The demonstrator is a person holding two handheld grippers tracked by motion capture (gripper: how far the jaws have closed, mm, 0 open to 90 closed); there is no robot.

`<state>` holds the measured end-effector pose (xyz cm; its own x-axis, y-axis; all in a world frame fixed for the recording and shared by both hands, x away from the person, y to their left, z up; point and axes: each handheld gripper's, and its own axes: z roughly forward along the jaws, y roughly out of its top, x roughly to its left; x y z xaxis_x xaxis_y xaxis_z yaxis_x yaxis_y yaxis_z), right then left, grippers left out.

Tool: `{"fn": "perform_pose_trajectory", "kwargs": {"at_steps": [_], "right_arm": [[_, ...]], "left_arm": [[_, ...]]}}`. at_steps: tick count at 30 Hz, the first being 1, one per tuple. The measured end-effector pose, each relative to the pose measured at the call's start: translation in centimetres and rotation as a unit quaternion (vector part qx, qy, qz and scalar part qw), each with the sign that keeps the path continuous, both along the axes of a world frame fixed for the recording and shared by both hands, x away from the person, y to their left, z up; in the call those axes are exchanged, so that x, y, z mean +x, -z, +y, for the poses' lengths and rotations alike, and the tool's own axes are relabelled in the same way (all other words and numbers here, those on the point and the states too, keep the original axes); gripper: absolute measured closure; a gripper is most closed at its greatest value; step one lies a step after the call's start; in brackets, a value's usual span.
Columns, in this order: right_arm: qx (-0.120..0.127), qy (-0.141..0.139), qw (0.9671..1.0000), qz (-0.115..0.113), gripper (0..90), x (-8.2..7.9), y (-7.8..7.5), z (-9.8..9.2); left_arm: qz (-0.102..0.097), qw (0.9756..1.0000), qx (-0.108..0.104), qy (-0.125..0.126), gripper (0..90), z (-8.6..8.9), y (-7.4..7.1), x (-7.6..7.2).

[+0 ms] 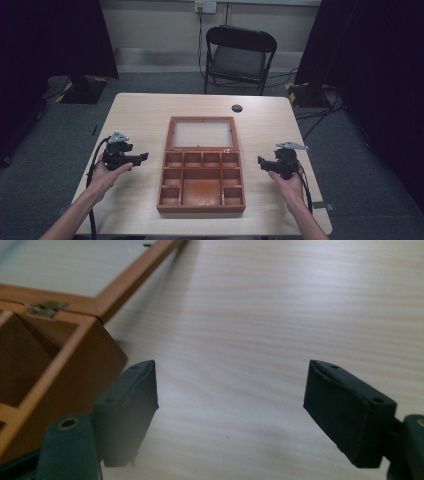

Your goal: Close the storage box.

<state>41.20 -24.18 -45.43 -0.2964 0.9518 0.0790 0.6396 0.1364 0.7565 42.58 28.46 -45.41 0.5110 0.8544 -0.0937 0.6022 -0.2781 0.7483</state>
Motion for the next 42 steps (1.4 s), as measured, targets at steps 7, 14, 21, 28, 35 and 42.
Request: {"fn": "perform_pose_trajectory", "kwargs": {"at_steps": [7,14,21,28,35,42], "right_arm": [[0.005,-0.029,0.9995,0.006,22.2,2.2,-0.9,1.8],[0.015,-0.049,0.9986,0.008,22.3,4.8,-2.4,3.8],[0.021,-0.074,0.9970,-0.010,22.3,7.1,-3.6,5.9],[0.056,-0.092,0.9940,0.022,21.8,8.8,-1.5,7.8],[0.028,-0.098,0.9939,0.042,21.2,9.5,0.0,9.0],[0.049,-0.099,0.9921,0.060,20.7,10.3,0.7,9.5]], "left_arm": [[-0.008,0.9998,-0.009,0.018,20.9,-1.3,-1.3,1.5],[-0.024,0.9991,-0.016,0.032,21.6,-2.7,-3.1,3.2],[-0.029,0.9987,-0.037,0.019,20.3,-4.4,-3.2,5.3],[0.013,0.9992,-0.032,0.022,19.8,-5.4,-1.2,6.4],[0.030,0.9987,-0.029,0.029,20.9,-6.1,0.4,6.8],[0.040,0.9985,-0.028,0.025,20.8,-7.0,0.4,7.2]]}}
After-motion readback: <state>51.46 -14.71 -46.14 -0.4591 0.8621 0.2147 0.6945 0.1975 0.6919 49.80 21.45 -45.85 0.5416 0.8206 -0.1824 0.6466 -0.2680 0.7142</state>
